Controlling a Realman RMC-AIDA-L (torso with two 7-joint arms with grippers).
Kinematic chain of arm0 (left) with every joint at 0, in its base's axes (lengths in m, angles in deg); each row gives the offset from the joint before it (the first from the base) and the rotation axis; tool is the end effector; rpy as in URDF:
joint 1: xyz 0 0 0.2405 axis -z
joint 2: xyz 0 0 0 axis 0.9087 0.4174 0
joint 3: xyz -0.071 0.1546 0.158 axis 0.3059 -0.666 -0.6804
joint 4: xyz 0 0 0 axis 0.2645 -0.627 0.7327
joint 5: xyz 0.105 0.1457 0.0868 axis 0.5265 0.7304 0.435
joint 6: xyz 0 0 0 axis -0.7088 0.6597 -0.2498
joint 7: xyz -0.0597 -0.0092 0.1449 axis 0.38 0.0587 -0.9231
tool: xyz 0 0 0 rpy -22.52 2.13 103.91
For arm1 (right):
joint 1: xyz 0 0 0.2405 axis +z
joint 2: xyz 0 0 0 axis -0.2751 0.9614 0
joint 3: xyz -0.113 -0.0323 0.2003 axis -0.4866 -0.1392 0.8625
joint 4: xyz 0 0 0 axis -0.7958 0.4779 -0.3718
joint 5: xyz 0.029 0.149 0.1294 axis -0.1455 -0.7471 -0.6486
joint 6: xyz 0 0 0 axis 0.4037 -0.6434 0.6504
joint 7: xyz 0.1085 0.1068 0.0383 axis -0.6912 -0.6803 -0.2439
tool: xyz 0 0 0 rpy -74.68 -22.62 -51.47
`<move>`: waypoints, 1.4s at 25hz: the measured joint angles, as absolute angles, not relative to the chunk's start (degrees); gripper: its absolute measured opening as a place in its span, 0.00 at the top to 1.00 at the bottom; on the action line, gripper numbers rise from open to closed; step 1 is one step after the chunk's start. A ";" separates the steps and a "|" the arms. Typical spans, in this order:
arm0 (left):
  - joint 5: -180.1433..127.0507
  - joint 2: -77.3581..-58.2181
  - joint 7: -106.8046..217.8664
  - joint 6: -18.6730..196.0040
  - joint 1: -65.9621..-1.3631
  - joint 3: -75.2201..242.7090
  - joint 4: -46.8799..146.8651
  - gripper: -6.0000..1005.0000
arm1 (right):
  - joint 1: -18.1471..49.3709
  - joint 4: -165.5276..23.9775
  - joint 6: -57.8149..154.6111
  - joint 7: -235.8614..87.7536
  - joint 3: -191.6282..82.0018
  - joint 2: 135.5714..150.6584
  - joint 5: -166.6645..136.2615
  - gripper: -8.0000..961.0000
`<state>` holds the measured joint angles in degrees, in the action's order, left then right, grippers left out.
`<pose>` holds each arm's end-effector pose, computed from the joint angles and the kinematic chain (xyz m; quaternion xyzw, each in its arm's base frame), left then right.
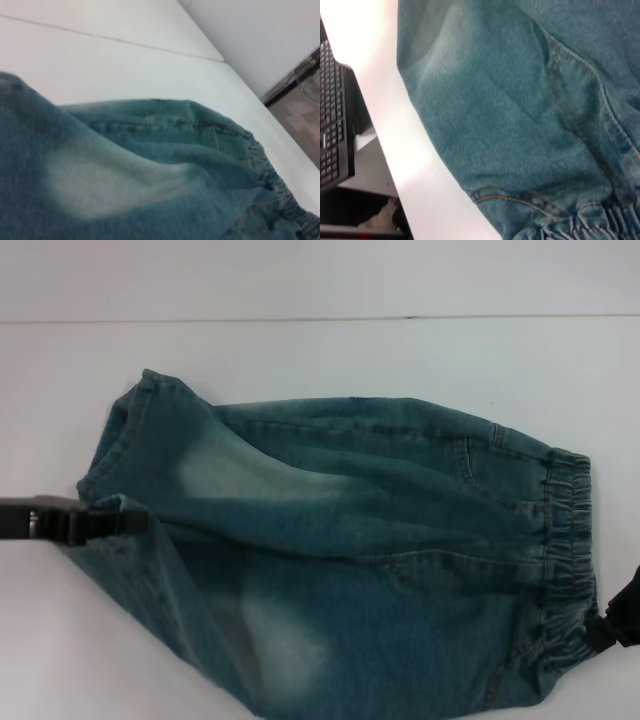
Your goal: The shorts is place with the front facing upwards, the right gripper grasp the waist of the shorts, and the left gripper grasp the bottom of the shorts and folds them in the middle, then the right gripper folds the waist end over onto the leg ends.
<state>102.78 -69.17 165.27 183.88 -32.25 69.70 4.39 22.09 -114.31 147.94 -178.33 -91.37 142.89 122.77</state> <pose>-0.2696 0.2992 0.0549 -0.8654 -0.4673 -0.1615 0.0811 0.2645 0.2882 0.0440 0.9291 -0.3493 0.1120 0.0476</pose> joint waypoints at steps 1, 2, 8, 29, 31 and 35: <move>101.89 -69.03 165.45 183.40 -32.21 69.73 4.39 0.95 | 21.60 -114.31 147.92 -177.10 -89.06 142.80 122.74 0.97; 101.26 -68.93 165.58 182.96 -32.21 69.75 4.39 0.95 | 21.60 -114.31 147.92 -177.10 -89.06 142.80 122.74 0.97; 97.09 -68.05 166.41 178.67 -32.02 71.59 4.39 0.94 | 18.64 -113.25 148.71 -171.56 -78.57 141.51 117.76 0.97; 87.44 -67.30 167.67 155.87 -29.96 73.49 12.14 0.94 | 11.30 -98.73 129.08 -163.91 -62.58 140.26 95.15 0.98; 87.10 -67.22 167.53 154.26 -29.97 73.44 12.44 0.94 | 11.81 -98.20 127.01 -163.18 -62.48 140.50 94.98 0.98; 86.63 -67.39 166.95 151.69 -29.67 72.94 12.81 0.94 | 13.19 -96.67 122.77 -161.78 -62.69 140.89 94.61 0.98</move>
<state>86.63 -67.39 166.95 151.69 -29.67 72.94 12.81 13.19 -96.67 122.77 -161.78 -62.69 140.89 94.61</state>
